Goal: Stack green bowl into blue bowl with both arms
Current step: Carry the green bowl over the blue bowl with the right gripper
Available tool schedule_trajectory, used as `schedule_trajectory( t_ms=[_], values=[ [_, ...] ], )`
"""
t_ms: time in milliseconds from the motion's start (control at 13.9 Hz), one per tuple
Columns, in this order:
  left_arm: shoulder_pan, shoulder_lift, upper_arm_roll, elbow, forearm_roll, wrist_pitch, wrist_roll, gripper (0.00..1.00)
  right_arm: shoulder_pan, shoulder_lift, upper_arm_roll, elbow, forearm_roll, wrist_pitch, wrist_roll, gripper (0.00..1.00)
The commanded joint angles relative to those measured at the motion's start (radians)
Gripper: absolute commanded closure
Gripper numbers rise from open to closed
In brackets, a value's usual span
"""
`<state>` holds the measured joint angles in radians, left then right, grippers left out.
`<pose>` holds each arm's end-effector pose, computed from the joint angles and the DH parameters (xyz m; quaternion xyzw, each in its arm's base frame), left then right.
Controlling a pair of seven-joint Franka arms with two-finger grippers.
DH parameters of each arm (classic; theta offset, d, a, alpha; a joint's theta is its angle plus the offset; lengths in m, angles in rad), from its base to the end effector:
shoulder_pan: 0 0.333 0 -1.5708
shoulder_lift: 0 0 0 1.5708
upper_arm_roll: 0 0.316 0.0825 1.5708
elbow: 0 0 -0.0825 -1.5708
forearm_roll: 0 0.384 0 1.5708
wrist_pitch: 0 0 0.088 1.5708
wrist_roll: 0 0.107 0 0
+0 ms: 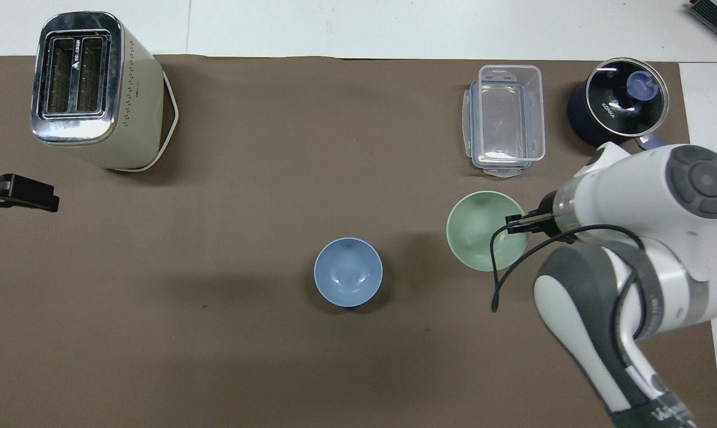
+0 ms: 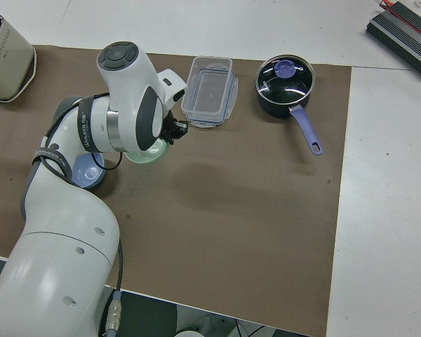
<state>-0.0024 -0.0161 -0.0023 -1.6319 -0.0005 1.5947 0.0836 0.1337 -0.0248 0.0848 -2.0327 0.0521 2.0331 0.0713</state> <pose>0.5504 -0.0026 0.6066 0.9990 -0.0441 -0.0105 0.0006 0.5344 0.1219 0.4584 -0.9977 -0.0622 -0.0092 0.0240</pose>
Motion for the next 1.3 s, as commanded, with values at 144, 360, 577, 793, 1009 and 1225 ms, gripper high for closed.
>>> schedule_trajectory(
  t_ms=[144, 360, 577, 793, 1009, 1225],
  values=[
    [0.004, 0.005, -0.004, 0.018, 0.022, -0.024, -0.012, 0.0, 0.157, 0.006, 0.004, -0.008, 0.014, 0.012, 0.142, 1.0],
    [0.004, 0.005, -0.004, 0.018, 0.022, -0.024, -0.012, 0.0, 0.201, 0.051, 0.007, -0.008, 0.08, 0.067, 0.173, 1.0],
    [0.004, 0.005, -0.004, 0.018, 0.022, -0.024, -0.012, 0.0, 0.265, 0.104, 0.012, -0.004, 0.081, 0.131, 0.232, 1.0],
    [0.004, 0.005, -0.004, 0.018, 0.022, -0.024, -0.012, 0.0, 0.305, 0.141, 0.013, 0.006, 0.081, 0.168, 0.275, 1.0],
    [0.004, 0.005, -0.005, 0.018, 0.022, -0.024, -0.012, 0.0, 0.319, 0.158, 0.015, 0.012, 0.095, 0.173, 0.321, 1.0],
    [0.004, 0.005, -0.004, 0.018, 0.022, -0.024, -0.012, 0.0, 0.337, 0.169, 0.015, 0.006, 0.118, 0.174, 0.32, 1.0]
  ],
)
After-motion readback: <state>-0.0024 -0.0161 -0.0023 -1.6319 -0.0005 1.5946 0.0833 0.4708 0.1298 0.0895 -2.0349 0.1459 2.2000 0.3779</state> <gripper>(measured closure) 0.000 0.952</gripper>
